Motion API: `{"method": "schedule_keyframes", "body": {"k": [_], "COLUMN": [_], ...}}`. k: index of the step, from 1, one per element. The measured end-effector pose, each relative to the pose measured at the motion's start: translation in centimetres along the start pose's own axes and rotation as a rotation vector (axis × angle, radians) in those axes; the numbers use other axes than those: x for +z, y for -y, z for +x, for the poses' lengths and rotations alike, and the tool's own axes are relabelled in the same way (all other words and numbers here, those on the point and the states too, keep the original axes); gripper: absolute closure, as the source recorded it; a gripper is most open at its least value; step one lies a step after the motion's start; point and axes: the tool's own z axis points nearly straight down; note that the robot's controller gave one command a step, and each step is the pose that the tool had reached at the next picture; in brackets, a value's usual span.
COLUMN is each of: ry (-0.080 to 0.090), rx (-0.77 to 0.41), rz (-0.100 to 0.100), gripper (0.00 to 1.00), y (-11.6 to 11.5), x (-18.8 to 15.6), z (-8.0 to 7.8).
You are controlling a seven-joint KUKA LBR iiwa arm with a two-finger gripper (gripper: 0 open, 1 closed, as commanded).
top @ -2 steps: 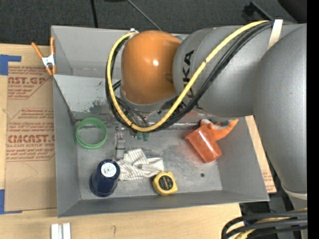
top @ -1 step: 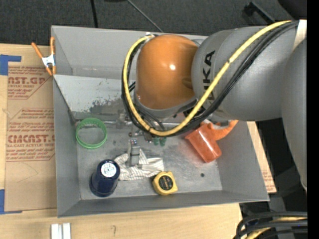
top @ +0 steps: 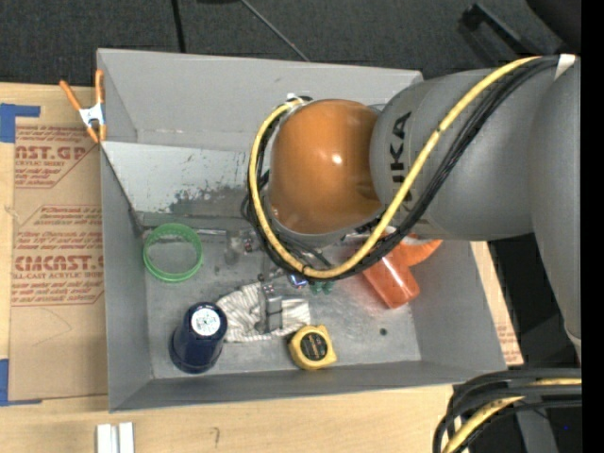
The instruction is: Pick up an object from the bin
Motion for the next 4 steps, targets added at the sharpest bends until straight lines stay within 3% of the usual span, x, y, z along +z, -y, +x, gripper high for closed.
{"method": "schedule_keyframes", "body": {"k": [1, 2, 3, 4], "ry": [-0.005, -0.01, -0.01, -0.014], "rx": [-0.063, 0.064, 0.065, 0.041], "rz": [-0.002, -0.002, -0.002, 0.0], "gripper": [0.0, 1.0, 1.0, 1.0], "y": [-1.4, 1.4, 1.4, 1.0], "x": [6.8, 7.9, 8.0, 2.0], "z": [0.2, 1.7, 1.7, 1.5]}}
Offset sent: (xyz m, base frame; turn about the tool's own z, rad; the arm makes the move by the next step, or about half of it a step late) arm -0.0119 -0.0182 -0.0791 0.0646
